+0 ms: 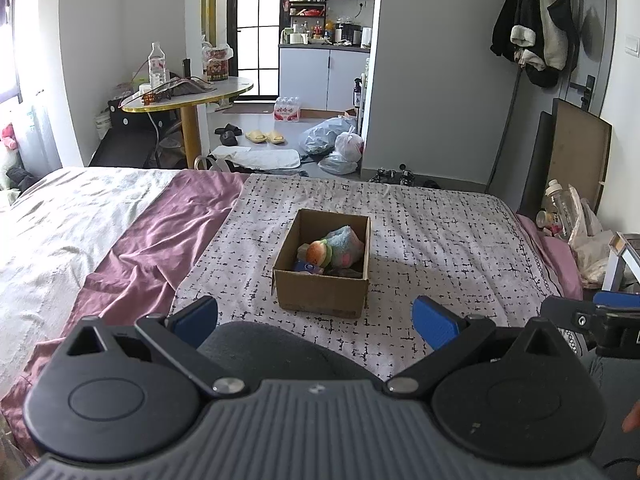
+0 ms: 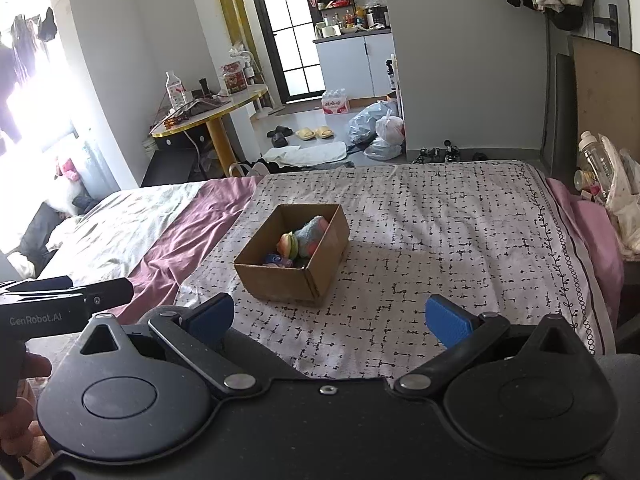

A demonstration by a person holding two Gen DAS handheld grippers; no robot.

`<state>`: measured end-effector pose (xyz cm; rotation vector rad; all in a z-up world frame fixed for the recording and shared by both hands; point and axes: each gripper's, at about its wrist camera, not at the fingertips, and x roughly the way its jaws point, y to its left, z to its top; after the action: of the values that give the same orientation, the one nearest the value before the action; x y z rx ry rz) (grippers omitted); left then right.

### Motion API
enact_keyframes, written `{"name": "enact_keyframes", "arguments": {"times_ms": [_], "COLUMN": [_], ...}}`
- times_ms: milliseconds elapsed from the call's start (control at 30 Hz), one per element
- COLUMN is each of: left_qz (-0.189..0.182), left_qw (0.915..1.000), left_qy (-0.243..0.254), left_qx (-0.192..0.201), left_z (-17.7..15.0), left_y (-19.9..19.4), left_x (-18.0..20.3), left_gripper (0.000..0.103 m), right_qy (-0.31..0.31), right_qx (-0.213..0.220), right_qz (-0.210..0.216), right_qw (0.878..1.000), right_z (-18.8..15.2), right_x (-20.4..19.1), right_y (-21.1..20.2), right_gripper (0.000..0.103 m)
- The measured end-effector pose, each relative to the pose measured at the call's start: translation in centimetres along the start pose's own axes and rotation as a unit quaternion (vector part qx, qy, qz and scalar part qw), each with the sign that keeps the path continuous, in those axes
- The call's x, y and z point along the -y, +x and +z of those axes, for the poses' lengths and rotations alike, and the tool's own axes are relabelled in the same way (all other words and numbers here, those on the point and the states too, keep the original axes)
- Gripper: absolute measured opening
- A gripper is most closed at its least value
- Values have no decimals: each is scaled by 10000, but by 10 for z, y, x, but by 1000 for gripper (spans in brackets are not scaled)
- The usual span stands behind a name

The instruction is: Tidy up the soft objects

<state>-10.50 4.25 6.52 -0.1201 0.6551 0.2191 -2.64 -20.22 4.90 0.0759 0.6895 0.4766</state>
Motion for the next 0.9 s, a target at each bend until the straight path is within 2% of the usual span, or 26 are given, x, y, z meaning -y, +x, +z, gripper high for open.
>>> {"name": "enact_keyframes", "arguments": {"times_ms": [900], "left_qz": [16], "left_qw": [10000], "left_qy": [21], "left_qx": [-40], "left_z": [8], "left_y": [6], "left_x": [-2], "left_gripper": [103], "right_qy": [44], "right_qx": [-15], "right_qz": [-33], "right_qw": [10000], "right_z": [8], "right_x": [-3], "right_y": [14], "right_gripper": [103]}}
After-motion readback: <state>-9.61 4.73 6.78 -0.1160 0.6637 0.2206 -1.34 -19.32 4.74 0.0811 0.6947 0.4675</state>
